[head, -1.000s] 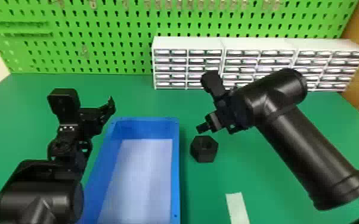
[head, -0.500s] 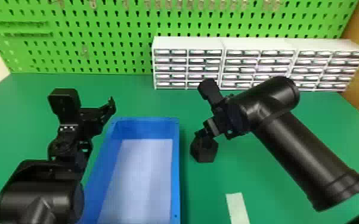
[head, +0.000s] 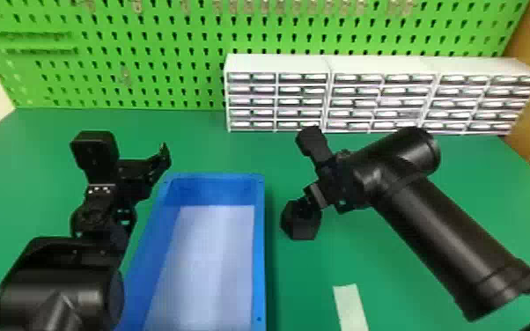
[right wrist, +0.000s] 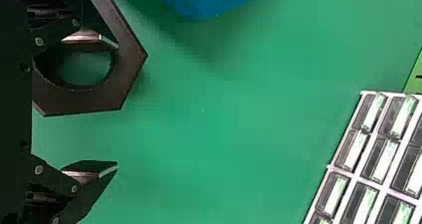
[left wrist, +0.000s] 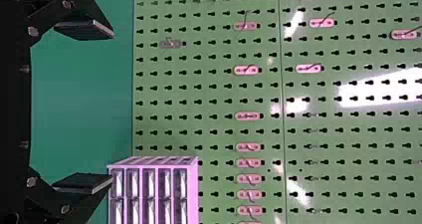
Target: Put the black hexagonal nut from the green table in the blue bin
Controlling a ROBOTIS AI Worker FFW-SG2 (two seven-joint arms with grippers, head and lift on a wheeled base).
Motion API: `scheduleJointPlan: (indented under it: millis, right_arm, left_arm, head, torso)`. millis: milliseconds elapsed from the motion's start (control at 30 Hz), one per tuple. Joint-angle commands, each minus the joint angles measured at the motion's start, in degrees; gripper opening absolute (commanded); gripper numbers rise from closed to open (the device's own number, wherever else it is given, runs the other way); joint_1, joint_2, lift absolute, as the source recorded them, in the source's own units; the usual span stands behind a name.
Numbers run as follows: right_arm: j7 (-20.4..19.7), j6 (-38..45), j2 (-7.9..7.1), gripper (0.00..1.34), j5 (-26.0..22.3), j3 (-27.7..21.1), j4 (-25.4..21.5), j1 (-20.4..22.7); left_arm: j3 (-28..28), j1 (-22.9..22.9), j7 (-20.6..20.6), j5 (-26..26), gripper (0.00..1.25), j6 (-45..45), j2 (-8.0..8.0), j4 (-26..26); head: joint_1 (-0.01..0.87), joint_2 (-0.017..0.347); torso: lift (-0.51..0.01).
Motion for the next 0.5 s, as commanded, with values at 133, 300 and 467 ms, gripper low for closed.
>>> scheduleJointPlan:
  millis: [133, 300, 467]
  right_arm:
    - [0.0, -1.0, 0.11, 0.87, 0.2, 0.3, 1.9, -0.2]
    - [0.0, -1.0, 0.20, 0.83, 0.1, 0.3, 2.3, -0.2]
    - [0.0, -0.9, 0.20, 0.77, -0.2, 0.3, 2.7, -0.2]
  left_arm:
    - [0.0, -0.1, 0.0, 0.0, 1.00, 0.0, 0.00, 0.0]
    - [0.0, -0.1, 0.0, 0.0, 1.00, 0.0, 0.00, 0.0]
    - [0.1, -0.1, 0.0, 0.0, 1.00, 0.0, 0.00, 0.0]
  head:
    - [0.686, 0.051]
    - [0.686, 0.051]
    - [0.686, 0.051]
  torso:
    - [-0.096]
    - [-0.096]
    - [-0.096]
